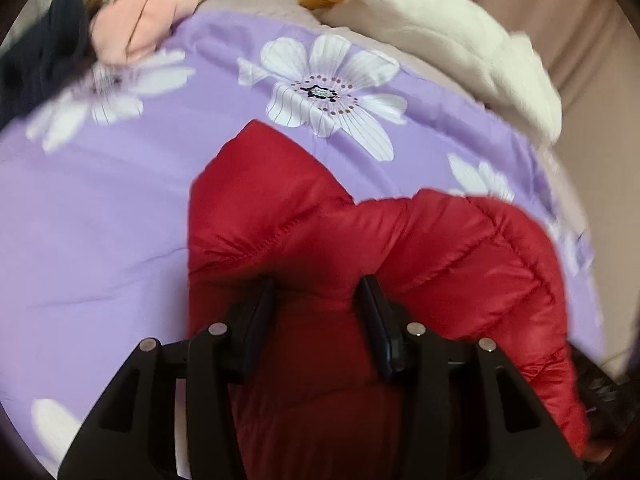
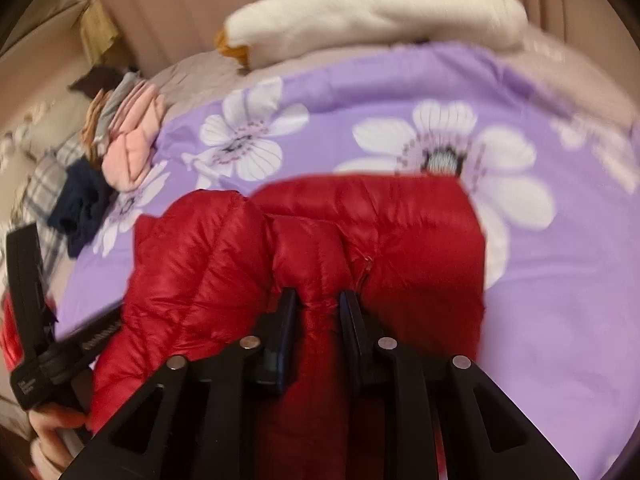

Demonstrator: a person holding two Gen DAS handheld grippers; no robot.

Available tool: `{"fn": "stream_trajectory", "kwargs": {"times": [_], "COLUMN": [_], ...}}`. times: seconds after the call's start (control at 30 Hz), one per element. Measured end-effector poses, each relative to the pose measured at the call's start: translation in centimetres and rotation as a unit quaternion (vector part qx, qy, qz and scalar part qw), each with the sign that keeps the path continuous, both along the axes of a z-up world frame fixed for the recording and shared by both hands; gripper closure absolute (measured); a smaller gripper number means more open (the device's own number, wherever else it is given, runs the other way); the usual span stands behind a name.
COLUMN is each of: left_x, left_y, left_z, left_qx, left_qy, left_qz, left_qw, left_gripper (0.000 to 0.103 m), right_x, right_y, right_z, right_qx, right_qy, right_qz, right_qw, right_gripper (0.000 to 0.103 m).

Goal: Fold large clothes
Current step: 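Lower the jacket bundle onto the purple sheet with both grippers, then open both grippers and release the folded jacket on the sheet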

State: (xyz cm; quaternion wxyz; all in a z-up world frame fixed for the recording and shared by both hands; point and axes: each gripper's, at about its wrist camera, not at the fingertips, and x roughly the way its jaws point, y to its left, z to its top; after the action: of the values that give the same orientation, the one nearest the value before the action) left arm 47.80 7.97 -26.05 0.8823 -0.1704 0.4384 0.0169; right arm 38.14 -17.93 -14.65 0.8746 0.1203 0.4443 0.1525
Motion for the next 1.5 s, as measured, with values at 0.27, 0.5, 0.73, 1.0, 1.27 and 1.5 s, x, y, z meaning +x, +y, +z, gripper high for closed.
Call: {"fn": "stream_trajectory", "kwargs": {"times": [0.27, 0.5, 0.73, 1.0, 1.27, 1.5], "left_x": [0.5, -4.3, -13.9, -13.7, -18.7, -27.1], "left_y": [-2.0, -1.6, -3.0, -5.5, -6.3, -8.2], "left_z": [0.4, 5.1, 9.8, 2.4, 12.4, 19.5], "left_qx": [0.081, 0.049, 0.051, 0.043, 0.065, 0.113], "left_qy": [-0.004, -0.044, -0.094, 0.004, -0.087, -0.199], "left_qz": [-0.019, -0.032, -0.076, -0.083, -0.077, -0.075], "left_qw": [0.9966, 0.9973, 0.9914, 0.9956, 0.9911, 0.9706], "left_gripper": [0.056, 0.059, 0.059, 0.057, 0.062, 0.061], "right_x": [0.0, -2.3, -11.3, -11.4, -14.6, -22.5], "right_y": [-0.8, -1.2, -0.6, 0.9, -1.9, -4.2], "right_z": [-0.8, 2.5, 8.3, 0.3, 7.9, 13.8], "right_qx": [0.031, 0.024, -0.028, -0.046, -0.017, -0.010], "right_qy": [-0.014, -0.005, -0.084, 0.026, -0.055, -0.164], "right_qz": [0.005, -0.015, 0.010, 0.017, -0.012, -0.018], "right_qw": [0.999, 1.000, 0.996, 0.998, 0.998, 0.986], "right_gripper": [0.083, 0.083, 0.083, 0.083, 0.083, 0.083]}}
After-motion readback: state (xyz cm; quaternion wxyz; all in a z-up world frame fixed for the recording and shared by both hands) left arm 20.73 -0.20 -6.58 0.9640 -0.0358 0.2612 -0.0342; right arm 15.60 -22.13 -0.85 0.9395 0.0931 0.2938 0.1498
